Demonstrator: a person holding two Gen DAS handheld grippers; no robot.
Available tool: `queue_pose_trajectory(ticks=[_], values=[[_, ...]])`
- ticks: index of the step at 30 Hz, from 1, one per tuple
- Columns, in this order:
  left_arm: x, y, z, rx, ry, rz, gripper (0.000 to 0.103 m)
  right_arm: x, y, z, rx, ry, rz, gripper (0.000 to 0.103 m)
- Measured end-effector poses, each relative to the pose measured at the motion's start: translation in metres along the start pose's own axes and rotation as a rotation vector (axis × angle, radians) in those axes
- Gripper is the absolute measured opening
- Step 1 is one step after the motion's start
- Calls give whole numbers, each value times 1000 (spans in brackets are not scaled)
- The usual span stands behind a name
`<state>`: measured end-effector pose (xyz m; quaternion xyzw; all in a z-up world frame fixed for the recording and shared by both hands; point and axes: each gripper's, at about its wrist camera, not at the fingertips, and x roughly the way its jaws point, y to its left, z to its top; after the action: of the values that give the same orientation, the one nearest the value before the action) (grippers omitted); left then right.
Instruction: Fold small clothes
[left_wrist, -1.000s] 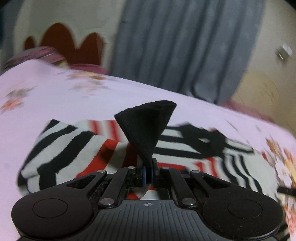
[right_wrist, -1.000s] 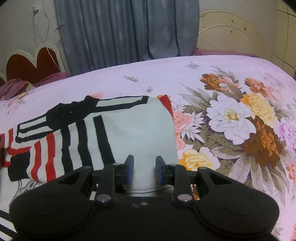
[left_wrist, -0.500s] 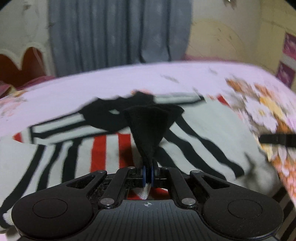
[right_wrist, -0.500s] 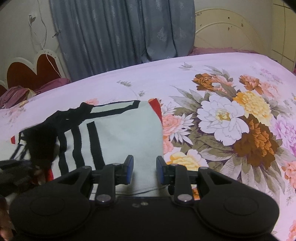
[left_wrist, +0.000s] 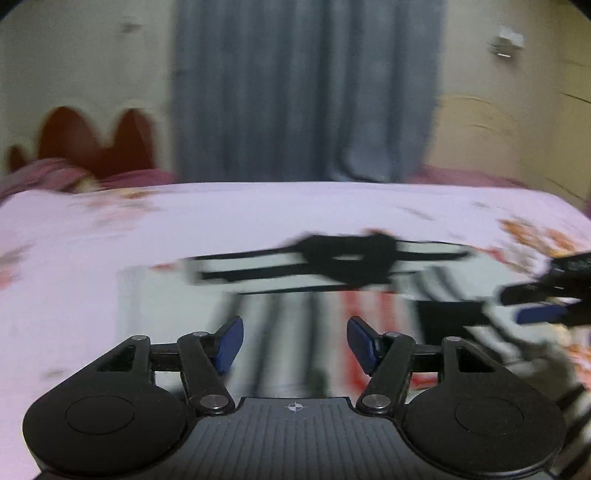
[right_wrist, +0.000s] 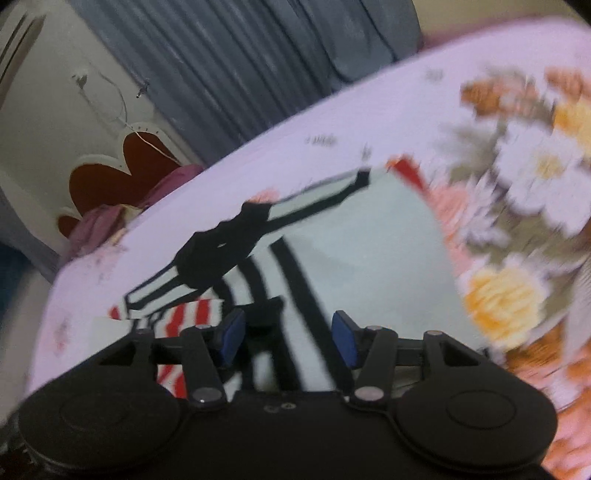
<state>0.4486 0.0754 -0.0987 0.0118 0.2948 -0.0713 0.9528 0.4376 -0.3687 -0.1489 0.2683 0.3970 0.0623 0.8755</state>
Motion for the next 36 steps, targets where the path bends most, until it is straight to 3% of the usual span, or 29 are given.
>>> queue_pose_trajectory(ticks=[3, 5, 8, 10, 12, 17, 21, 26, 27, 29, 34, 36], values=[[-1, 39, -7, -70, 34, 66, 62, 24, 2, 0, 49, 46, 30, 51], [2, 50, -13, -85, 47, 80, 62, 37, 7, -1, 42, 72, 31, 45], [9, 53, -19, -73, 72, 72, 62, 48, 19, -2, -12, 88, 13, 28], [11, 47, -18, -67, 61, 67, 62, 50, 27, -1, -82, 90, -28, 8], [11, 43, -17, -55, 44, 36, 62, 40, 31, 0, -143, 65, -37, 8], [43, 40, -29, -10, 134, 14, 62, 6, 38, -4, -307, -59, -79, 8], [46, 37, -34, 40, 118, 12, 62, 33, 18, -11, -307, 40, -153, 8], [45, 44, -30, 39, 134, -22, 62, 29, 12, -14, -280, 19, -139, 9], [44, 47, -24, 19, 135, -32, 62, 27, 13, -14, -280, 7, -141, 18], [45, 54, -9, -20, 106, -48, 62, 24, 15, -9, -274, -36, -146, 20], [97, 65, 23, 21, 159, -30, 63, 47, 11, 14, -236, 1, -134, 13], [126, 79, 35, 10, 191, -20, 63, 63, 12, 21, -272, 10, -176, 10]])
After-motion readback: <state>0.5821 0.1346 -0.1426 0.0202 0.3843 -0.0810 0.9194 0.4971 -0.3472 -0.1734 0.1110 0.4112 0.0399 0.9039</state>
